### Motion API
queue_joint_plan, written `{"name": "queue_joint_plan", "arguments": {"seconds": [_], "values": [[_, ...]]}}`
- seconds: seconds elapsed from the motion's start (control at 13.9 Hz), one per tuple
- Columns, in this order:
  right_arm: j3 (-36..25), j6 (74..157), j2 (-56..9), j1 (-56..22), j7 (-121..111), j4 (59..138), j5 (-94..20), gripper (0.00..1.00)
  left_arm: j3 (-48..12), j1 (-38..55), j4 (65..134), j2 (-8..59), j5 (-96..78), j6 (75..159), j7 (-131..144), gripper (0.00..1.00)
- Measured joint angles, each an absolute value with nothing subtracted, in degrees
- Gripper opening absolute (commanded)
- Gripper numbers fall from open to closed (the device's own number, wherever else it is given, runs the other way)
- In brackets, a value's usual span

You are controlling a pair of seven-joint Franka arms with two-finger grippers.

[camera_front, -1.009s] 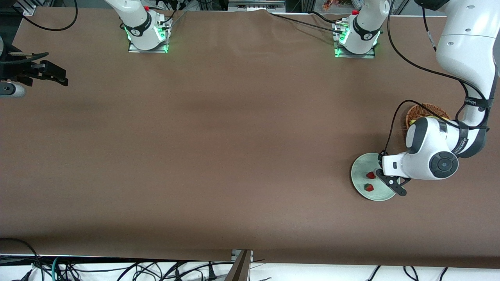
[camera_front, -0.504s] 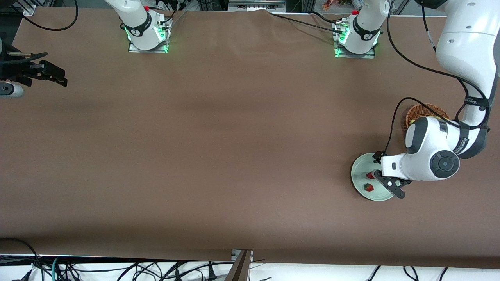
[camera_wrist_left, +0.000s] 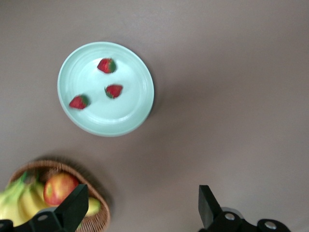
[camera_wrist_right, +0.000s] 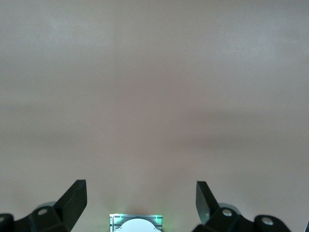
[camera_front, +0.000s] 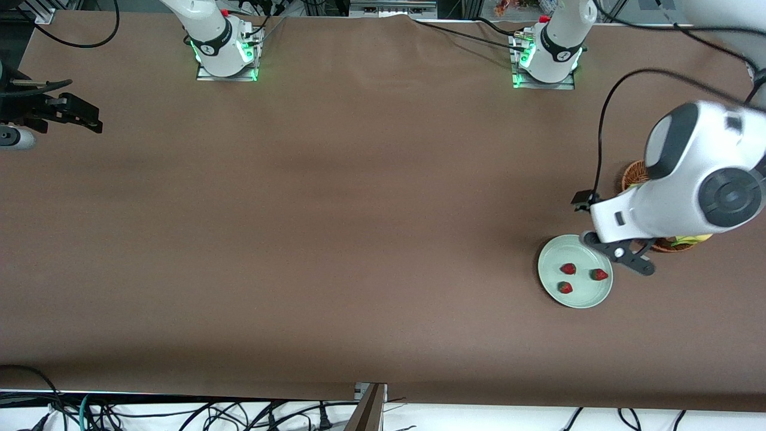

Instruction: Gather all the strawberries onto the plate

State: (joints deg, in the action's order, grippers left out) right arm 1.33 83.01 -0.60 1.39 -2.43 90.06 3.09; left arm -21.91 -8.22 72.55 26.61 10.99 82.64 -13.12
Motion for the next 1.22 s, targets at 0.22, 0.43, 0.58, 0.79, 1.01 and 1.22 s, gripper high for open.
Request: {"name": "queue_joint_plan", "arguments": {"seconds": [0.22, 0.43, 0.58, 0.79, 1.01, 1.22], "values": [[1.37, 82.71, -1.16, 1.38, -2.49, 89.43, 3.09, 1.0, -19.69, -7.23, 67.92, 21.72, 9.24, 76.91, -8.99, 1.0], [1.42, 80.83, -2.06, 1.36, -2.5, 87.32, 3.09, 1.0, -4.56, 4.97, 77.43, 10.22, 4.46, 85.2, -3.28, 1.0], [1.42, 80.8, -2.32, 1.36, -2.5, 86.77, 3.09, 1.0, -1.01, 7.02, 87.54, 3.54, 0.83, 91.04, 0.29, 1.0], [1.42, 80.8, -2.51, 1.37, -2.5, 86.52, 3.2, 1.0, 0.71, 6.73, 92.44, 1.51, -0.19, 93.65, 0.86, 1.0], [1.41, 81.05, -2.56, 1.38, -2.5, 86.46, 3.91, 1.0, -3.71, 1.99, 92.72, 1.86, -0.2, 93.79, 1.06, 1.0], [1.74, 81.13, -2.57, 1.34, -2.5, 86.33, 3.91, 1.0, -5.58, 0.01, 92.71, 1.86, -0.2, 93.79, 1.22, 1.0]]}}
